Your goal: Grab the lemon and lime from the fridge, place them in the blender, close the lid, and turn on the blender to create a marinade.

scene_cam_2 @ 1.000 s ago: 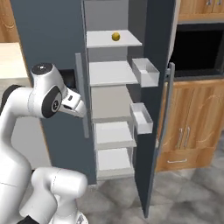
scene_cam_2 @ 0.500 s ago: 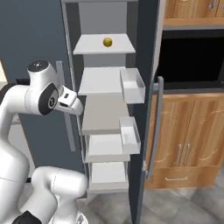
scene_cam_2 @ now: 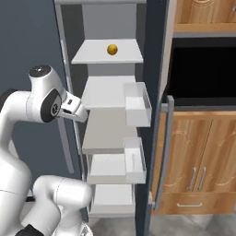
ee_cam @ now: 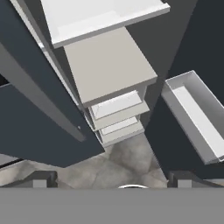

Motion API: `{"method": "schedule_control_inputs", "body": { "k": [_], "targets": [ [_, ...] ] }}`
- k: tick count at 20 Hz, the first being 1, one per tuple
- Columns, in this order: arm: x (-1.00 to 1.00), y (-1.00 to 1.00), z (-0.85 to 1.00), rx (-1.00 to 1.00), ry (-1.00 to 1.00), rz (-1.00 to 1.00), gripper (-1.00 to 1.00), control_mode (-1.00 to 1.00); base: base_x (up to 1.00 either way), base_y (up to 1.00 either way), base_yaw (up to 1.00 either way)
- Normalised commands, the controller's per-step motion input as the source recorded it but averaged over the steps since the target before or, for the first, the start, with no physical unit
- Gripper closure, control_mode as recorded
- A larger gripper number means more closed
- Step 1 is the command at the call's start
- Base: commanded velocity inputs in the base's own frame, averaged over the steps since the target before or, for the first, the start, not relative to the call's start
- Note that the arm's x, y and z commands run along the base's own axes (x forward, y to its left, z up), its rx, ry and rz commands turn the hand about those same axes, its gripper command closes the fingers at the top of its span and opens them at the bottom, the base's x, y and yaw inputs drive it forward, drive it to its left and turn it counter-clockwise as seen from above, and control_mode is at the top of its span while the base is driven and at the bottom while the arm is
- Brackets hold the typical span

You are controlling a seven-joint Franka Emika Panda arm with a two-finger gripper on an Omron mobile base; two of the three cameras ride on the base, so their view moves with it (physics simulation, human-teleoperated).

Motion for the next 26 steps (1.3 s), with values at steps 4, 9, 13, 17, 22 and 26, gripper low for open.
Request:
{"method": "schedule_control_inputs", "body": {
  "k": [4, 9, 13, 17, 22, 26],
  "targets": [
    [0.0, 0.0, 0.0, 0.0, 0.0, 0.0, -1.0, 1.0, 0.55, -0.08, 0.1],
    [0.0, 0.0, 0.0, 0.0, 0.0, 0.0, -1.0, 1.0, 0.49, -0.28, 0.09],
    [0.0, 0.0, 0.0, 0.0, 0.0, 0.0, -1.0, 1.0, 0.42, -0.33, 0.1],
    [0.0, 0.0, 0.0, 0.0, 0.0, 0.0, -1.0, 1.0, 0.4, -0.31, 0.1],
    [0.0, 0.0, 0.0, 0.0, 0.0, 0.0, -1.0, 1.0, 0.43, -0.22, 0.1],
    [0.04, -0.04, 0.04, 0.01, 0.0, 0.02, -1.0, -1.0, 0.27, -0.03, 0.06]
  ]
}}
